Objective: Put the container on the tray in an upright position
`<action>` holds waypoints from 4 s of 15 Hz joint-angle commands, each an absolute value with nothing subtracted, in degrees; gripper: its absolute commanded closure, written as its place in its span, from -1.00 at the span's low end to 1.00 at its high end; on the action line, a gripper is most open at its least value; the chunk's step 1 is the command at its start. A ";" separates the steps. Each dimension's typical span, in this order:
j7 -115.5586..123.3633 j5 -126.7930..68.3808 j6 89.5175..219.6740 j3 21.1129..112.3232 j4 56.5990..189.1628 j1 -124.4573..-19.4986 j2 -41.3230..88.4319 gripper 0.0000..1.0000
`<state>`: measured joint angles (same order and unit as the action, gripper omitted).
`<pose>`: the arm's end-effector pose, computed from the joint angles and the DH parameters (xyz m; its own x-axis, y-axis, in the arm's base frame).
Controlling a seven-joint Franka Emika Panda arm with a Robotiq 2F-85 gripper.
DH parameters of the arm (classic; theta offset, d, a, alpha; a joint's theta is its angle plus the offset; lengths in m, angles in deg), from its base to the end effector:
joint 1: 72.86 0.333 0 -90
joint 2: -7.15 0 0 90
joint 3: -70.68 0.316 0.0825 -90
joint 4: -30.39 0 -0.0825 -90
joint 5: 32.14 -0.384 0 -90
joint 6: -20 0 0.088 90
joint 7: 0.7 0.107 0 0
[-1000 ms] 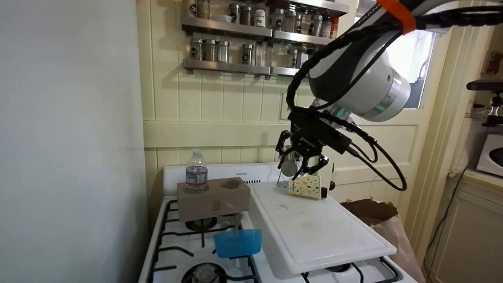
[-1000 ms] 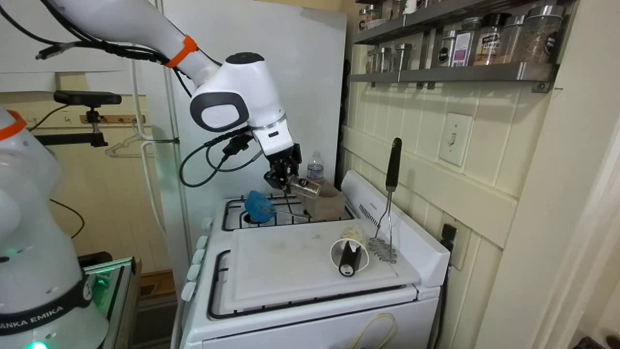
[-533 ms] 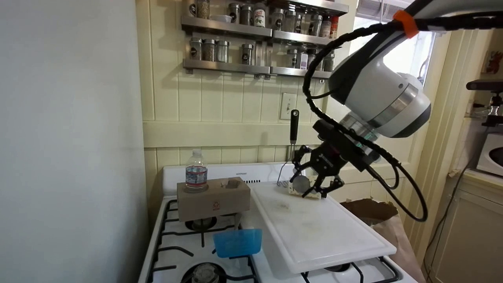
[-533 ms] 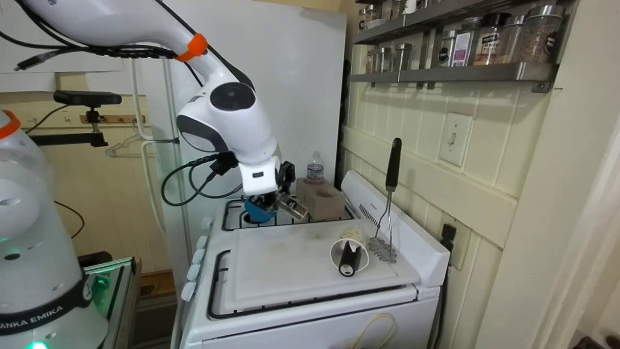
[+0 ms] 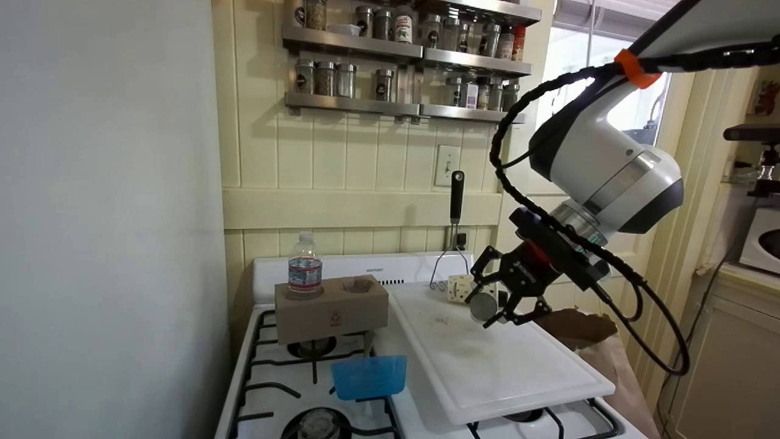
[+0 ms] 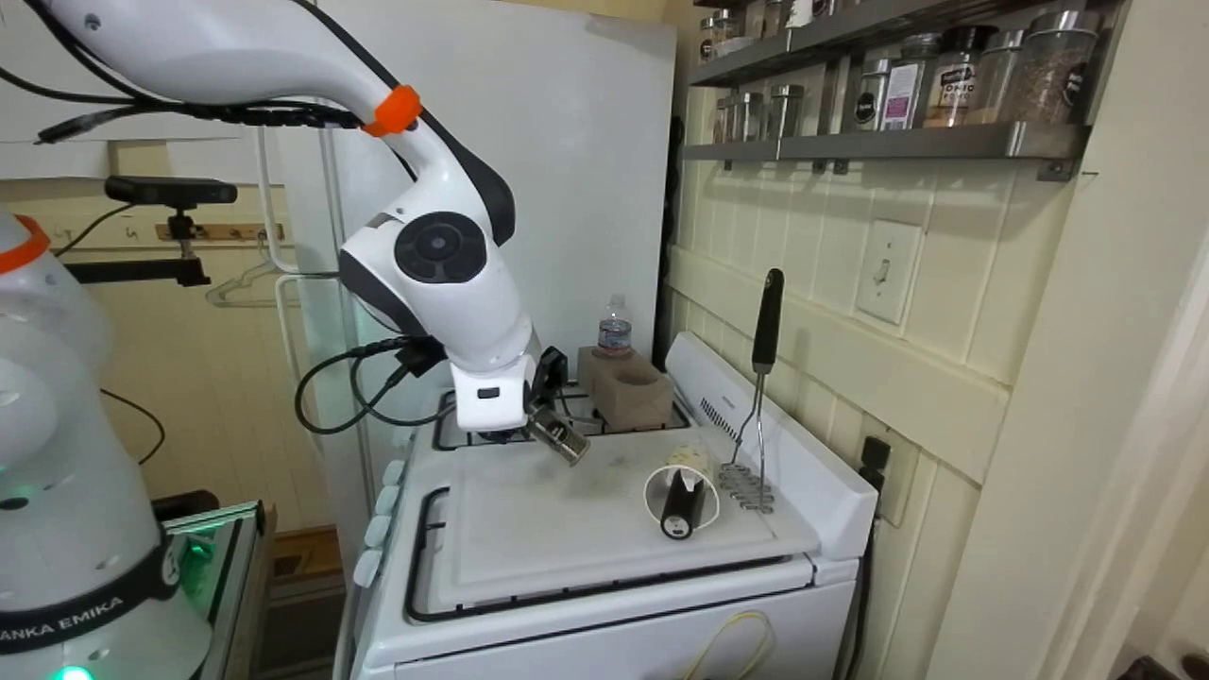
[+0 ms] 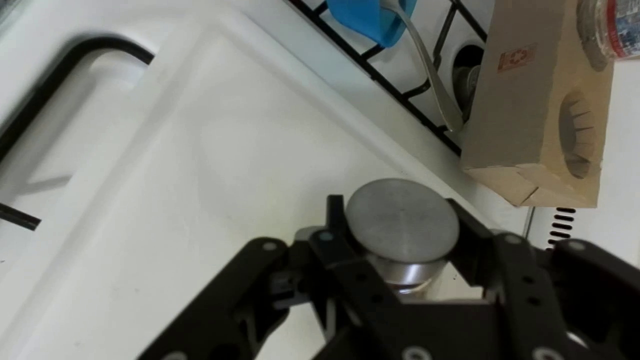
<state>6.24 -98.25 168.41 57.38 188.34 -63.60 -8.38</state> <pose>0.3823 -0.0390 0.2978 0.4481 -0.8331 -0.3242 -0.8102 -0.2251 -0.5413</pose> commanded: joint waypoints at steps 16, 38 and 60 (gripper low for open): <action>18.47 -105.81 127.54 54.24 184.15 -86.86 -0.40 0.51; 21.86 -108.25 119.67 54.84 183.67 -88.08 10.71 0.51; 36.05 -81.37 130.13 59.50 188.73 -88.29 -13.69 -1.00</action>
<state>31.87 -86.75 125.55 55.90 184.65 -88.01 -3.44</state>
